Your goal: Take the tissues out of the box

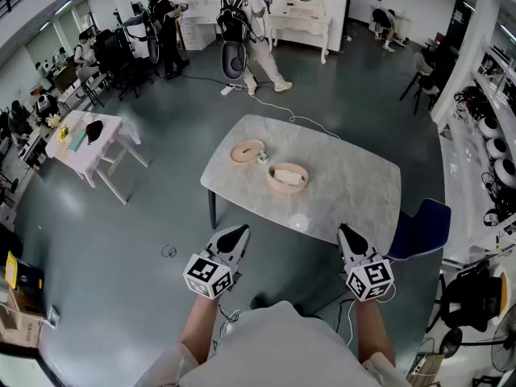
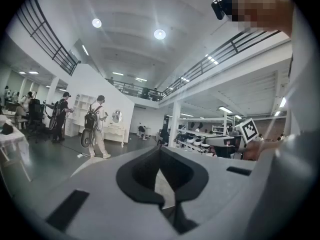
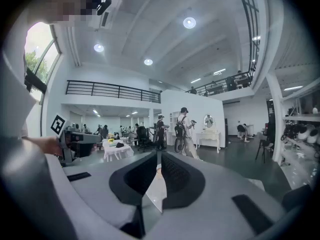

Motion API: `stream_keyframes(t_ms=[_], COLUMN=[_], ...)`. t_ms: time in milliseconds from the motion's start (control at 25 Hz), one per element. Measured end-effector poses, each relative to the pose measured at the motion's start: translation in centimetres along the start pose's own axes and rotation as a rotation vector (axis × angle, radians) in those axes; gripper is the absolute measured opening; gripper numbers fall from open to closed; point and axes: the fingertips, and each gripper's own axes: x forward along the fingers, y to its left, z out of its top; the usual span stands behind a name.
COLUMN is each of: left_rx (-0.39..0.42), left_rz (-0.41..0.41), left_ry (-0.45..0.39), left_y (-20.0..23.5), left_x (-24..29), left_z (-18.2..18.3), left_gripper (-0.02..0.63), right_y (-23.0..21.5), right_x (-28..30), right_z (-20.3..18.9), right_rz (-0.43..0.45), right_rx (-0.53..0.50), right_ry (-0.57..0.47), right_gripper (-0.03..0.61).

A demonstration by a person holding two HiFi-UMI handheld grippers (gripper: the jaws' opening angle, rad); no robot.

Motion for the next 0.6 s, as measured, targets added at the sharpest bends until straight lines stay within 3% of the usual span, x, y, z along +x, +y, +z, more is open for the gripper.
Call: stream_keyframes(t_ms=[600], left_rx=[0.000], left_rz=[-0.010], left_ry=[0.012], left_y=[-0.79], left_x=[0.11], left_z=[-0.36], left_gripper=[0.008], right_y=[-0.12], right_x=[-0.36], right_z=[0.08], right_rz=[-0.003], right_rx=[0.009], right_ry=[0.002], right_gripper=[0.044])
